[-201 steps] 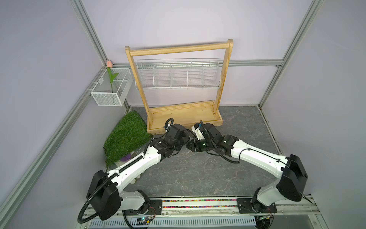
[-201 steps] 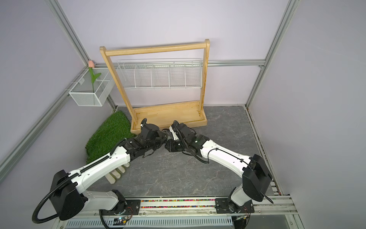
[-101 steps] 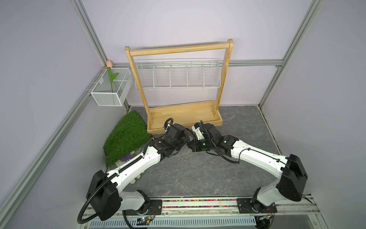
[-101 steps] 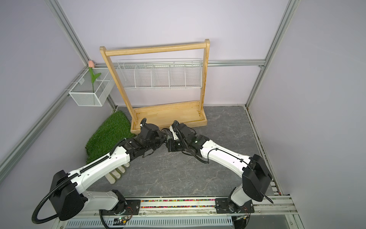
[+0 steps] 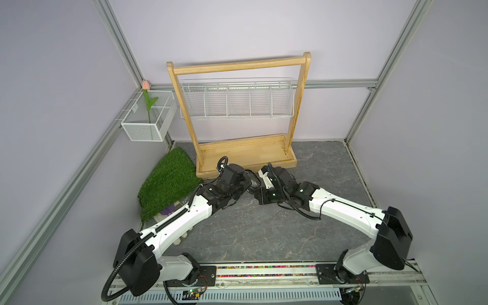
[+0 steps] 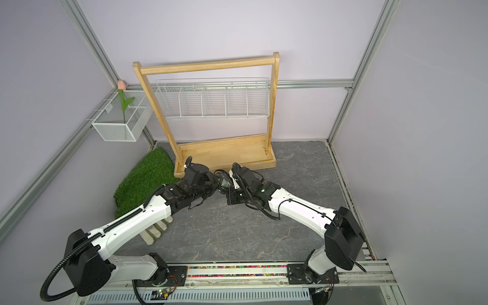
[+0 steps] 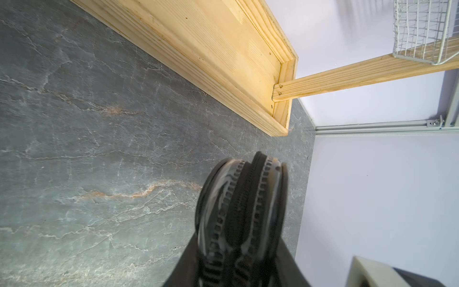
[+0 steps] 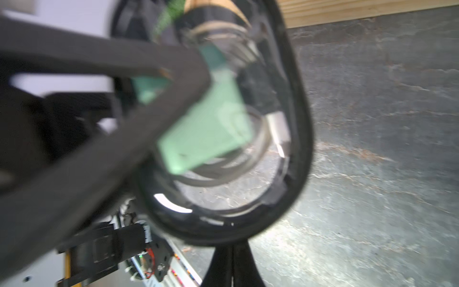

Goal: Pack away charging kits
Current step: Zip the zipper on the storage bag.

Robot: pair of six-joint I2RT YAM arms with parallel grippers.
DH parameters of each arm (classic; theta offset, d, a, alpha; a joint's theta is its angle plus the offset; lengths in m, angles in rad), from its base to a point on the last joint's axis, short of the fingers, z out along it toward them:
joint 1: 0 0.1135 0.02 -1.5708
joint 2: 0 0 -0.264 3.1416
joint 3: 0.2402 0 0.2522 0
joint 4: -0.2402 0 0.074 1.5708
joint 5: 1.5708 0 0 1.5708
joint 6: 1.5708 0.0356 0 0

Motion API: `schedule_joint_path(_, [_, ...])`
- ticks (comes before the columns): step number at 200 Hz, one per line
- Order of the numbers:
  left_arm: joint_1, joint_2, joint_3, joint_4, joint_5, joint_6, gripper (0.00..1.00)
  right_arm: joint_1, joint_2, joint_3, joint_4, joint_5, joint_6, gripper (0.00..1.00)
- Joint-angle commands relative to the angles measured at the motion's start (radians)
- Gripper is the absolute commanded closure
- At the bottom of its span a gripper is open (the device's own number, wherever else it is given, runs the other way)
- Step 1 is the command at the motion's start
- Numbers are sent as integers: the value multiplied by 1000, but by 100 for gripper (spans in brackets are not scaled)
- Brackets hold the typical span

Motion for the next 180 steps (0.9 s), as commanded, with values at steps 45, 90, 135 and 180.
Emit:
schedule_joint_path(45, [14,-25,13,7,26,24,81,-11,-72,-29,70,-78,-42,94])
schedule_joint_path(90, [16,-13,26,8,39,23,81,-9,-60,-3,111,-157,-44,66])
schedule_joint_path(135, [17,-19,45,-2,46,30,81,-18,-44,-4,121,-161,-39,57])
schedule_joint_path(180, [18,-18,49,4,72,29,81,-38,-26,16,149,-187,-58,57])
